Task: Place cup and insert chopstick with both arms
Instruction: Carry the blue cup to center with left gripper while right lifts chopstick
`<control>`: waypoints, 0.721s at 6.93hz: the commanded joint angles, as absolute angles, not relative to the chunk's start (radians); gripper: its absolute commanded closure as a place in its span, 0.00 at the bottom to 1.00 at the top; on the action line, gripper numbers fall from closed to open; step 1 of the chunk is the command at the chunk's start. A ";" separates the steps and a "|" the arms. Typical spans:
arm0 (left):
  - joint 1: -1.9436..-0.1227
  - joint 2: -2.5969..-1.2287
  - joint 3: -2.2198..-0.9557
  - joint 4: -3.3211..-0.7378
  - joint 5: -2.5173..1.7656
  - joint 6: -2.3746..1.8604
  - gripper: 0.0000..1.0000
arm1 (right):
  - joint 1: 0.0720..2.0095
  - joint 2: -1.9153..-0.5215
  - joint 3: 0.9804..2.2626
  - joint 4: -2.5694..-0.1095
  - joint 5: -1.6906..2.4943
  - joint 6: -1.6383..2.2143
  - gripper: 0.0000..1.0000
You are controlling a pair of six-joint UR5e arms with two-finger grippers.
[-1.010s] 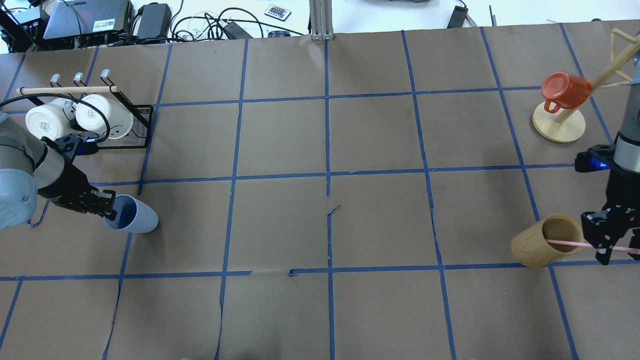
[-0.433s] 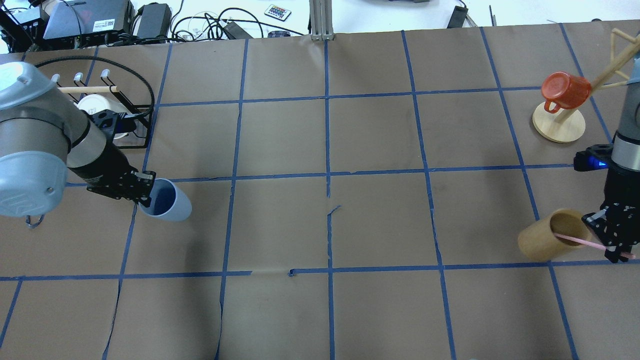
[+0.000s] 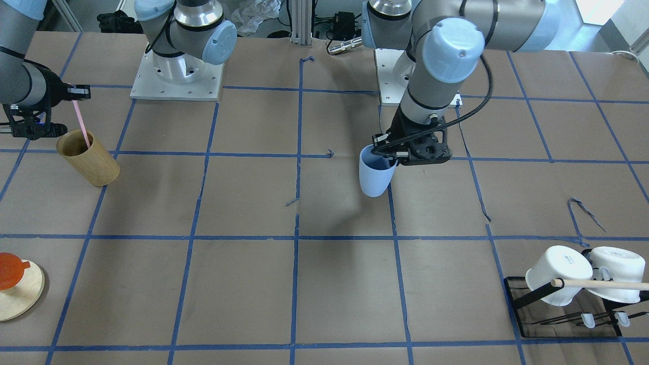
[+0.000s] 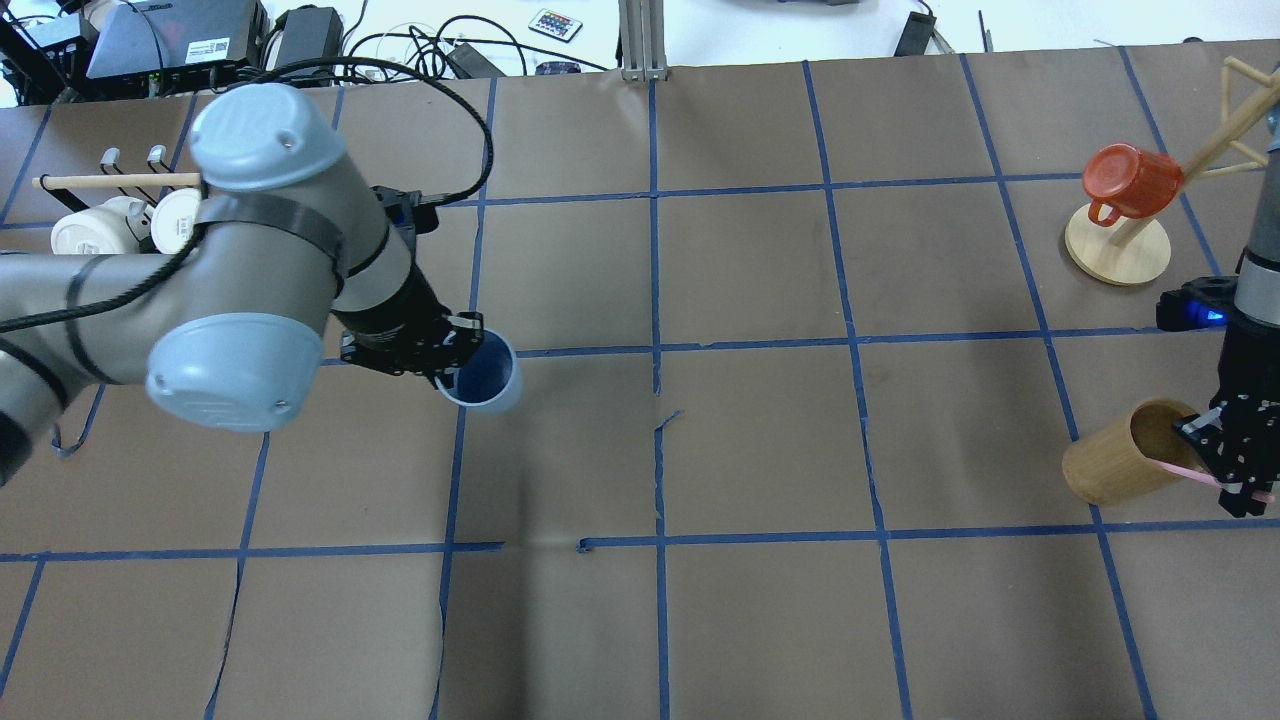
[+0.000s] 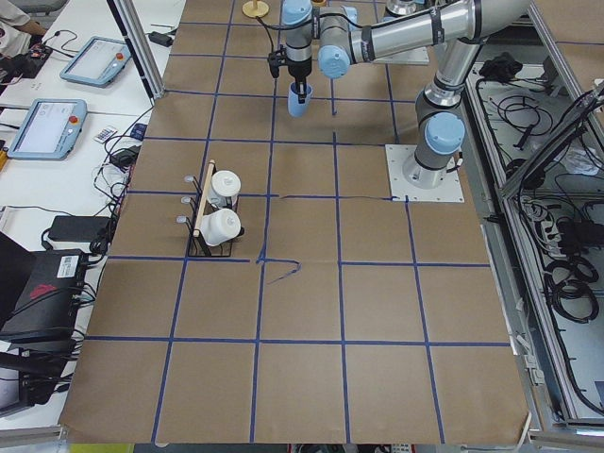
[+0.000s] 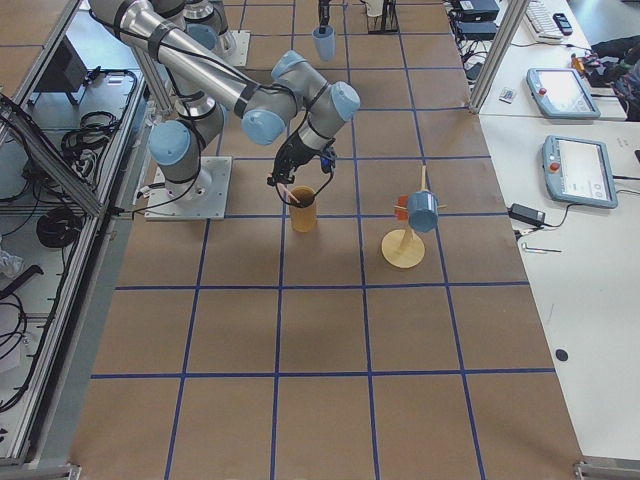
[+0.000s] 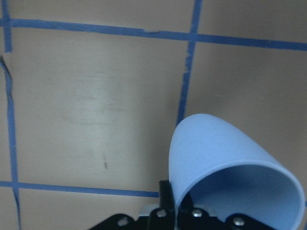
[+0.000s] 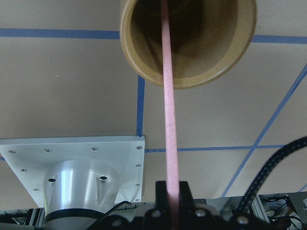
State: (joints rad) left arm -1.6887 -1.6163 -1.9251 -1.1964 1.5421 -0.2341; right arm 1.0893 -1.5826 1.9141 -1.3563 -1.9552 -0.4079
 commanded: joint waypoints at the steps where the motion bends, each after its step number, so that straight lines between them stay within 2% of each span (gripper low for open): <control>1: -1.820 -1.721 -1.898 -1.062 1.529 -0.407 1.00 | 1.091 -1.580 1.858 -1.266 -1.944 -0.360 0.85; 3: -1.912 -1.762 -1.896 -1.057 1.522 -0.422 1.00 | 1.091 -1.574 1.798 -1.188 -1.908 -0.357 0.87; 5: -1.963 -1.795 -1.896 -1.054 1.522 -0.417 1.00 | 1.091 -1.572 1.673 -1.038 -1.898 -0.356 0.90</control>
State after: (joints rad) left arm -1.9391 -1.7768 -1.8965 -1.0563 1.5227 -0.4192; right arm 1.0906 -1.5737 1.7447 -1.1224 -1.9072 -0.3574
